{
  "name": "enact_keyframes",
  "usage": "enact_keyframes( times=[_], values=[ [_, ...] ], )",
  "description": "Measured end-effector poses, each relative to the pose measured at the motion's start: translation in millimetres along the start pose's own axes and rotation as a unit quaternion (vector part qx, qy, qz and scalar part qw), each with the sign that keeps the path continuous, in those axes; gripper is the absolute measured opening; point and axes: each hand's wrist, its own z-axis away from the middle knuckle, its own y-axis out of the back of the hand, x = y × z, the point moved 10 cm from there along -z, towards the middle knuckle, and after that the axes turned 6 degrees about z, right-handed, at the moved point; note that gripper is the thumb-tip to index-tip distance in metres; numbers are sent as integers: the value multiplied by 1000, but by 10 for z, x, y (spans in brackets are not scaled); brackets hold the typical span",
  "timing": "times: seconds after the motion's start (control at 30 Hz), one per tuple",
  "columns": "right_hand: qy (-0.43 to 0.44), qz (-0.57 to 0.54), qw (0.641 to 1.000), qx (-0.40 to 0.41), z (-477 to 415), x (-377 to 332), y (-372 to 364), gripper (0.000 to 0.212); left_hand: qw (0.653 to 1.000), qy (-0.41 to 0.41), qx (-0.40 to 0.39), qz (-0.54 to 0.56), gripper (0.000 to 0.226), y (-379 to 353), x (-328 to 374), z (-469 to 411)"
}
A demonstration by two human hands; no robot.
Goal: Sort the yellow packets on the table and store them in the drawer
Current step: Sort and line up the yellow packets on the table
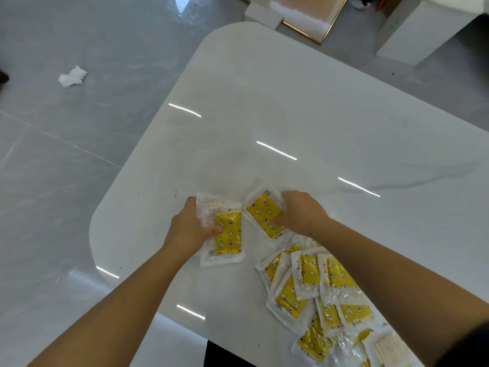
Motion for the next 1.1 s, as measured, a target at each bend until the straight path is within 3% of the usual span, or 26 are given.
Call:
enact_keyframes(
  times=[0.07,0.17,0.27,0.37,0.47,0.6,0.77,0.83,0.9,1.0,1.1],
  values=[
    [-10,-75,997,-16,-3,60,-51,40,1000,0,-8,-21,45,-47,21,-27],
    [-28,-192,981,-24,4,189,-75,24,999,2,-22,35,25,-65,69,-65],
    [-73,-361,930,-1,39,365,23,13,994,7,0,107,14,44,165,-120],
    [-137,-464,874,40,-19,580,231,10,987,3,53,152,4,227,393,-279],
    [-183,-547,815,58,-188,700,444,10,979,-10,69,192,11,297,793,-522],
    [-155,-612,770,97,-447,669,864,14,970,-33,56,234,27,297,1419,-877],
    [-155,-632,744,155,-654,782,1293,18,971,-72,34,226,31,160,2108,-1245],
    [-164,-631,733,194,-698,942,1424,19,975,-97,29,199,47,73,2384,-1362],
    [-178,-602,746,224,-752,1130,1506,30,979,-107,26,173,67,-34,2569,-1475],
    [-238,-524,796,186,-823,1373,1395,61,990,-84,34,110,72,-155,2536,-1538],
    [-248,-315,900,173,-711,1459,1326,62,993,-75,28,84,69,-239,2235,-1380]
  ],
)
